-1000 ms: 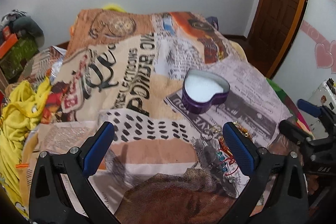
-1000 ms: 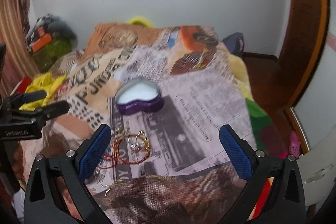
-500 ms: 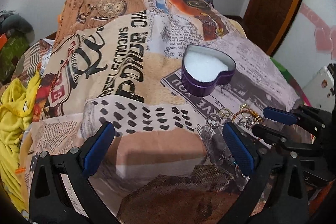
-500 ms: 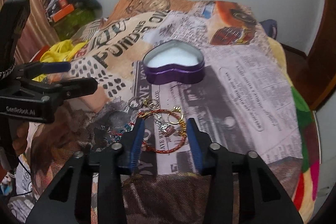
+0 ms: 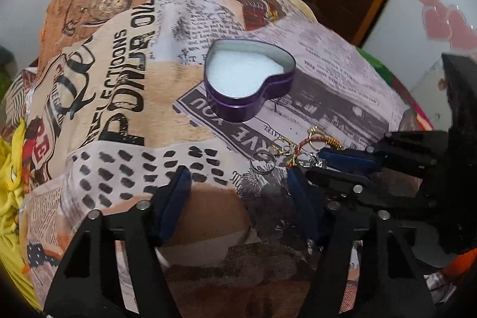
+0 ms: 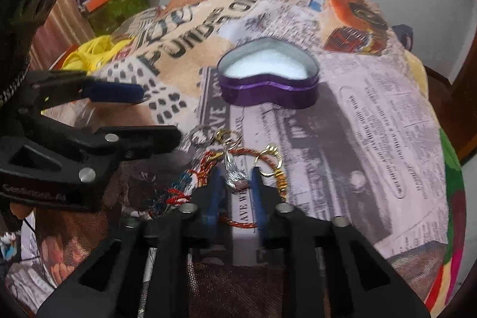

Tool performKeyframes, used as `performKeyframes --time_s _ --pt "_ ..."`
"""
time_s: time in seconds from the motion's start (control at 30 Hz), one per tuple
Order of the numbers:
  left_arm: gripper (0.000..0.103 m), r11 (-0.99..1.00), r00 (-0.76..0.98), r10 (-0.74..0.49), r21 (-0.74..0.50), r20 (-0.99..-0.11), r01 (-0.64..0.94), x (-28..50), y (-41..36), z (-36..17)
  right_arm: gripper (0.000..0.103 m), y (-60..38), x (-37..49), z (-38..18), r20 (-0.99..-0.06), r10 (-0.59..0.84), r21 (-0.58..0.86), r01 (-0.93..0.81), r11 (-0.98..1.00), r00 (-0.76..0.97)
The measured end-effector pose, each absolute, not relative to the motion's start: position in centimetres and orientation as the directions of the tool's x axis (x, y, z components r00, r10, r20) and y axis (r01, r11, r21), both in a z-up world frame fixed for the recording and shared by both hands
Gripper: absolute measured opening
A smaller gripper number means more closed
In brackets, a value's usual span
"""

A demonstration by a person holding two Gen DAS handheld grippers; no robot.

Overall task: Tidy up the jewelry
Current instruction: 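Grasp a silver ring with the left tool while the right tool grasps a silver pendant, then drop the ring into the tin with the left tool while the right tool lowers the pendant in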

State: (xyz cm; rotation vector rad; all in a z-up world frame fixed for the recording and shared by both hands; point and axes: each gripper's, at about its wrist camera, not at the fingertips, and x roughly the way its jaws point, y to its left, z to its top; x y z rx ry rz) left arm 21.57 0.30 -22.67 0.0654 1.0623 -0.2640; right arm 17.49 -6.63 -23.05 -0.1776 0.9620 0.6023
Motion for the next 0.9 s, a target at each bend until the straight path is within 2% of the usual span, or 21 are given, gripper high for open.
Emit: performKeyframes --time_s 0.13,0.3,0.43,0.57,0.9 --pt "0.058 0.962 0.444 -0.176 -0.058 -0.879 0.267 21.9 -0.3 -23.3 0.015 -6.9 17.3 -22.5 -0.800 0.409 0.122 -0.550 0.826 0.438" --pt "0.046 0.960 0.433 -0.192 -0.076 -0.881 0.270 22.4 -0.4 -23.9 0.015 -7.8 17.1 -21.7 -0.783 0.417 0.132 -0.531 0.837 0.462" --pt "0.040 0.953 0.415 -0.223 -0.107 -0.882 0.283 22.9 -0.7 -24.3 0.015 -8.3 17.1 -20.8 -0.770 0.410 0.126 -0.514 0.849 0.488" --pt "0.020 0.950 0.406 -0.233 -0.117 -0.884 0.289 23.1 -1.1 -24.5 0.015 -8.8 17.3 -20.5 -0.765 0.404 0.128 -0.496 0.859 0.502" --pt "0.020 0.958 0.445 -0.228 -0.118 -0.866 0.260 22.2 -0.2 -22.9 0.015 -9.2 17.0 -19.3 -0.746 0.400 0.132 -0.471 0.872 0.533"
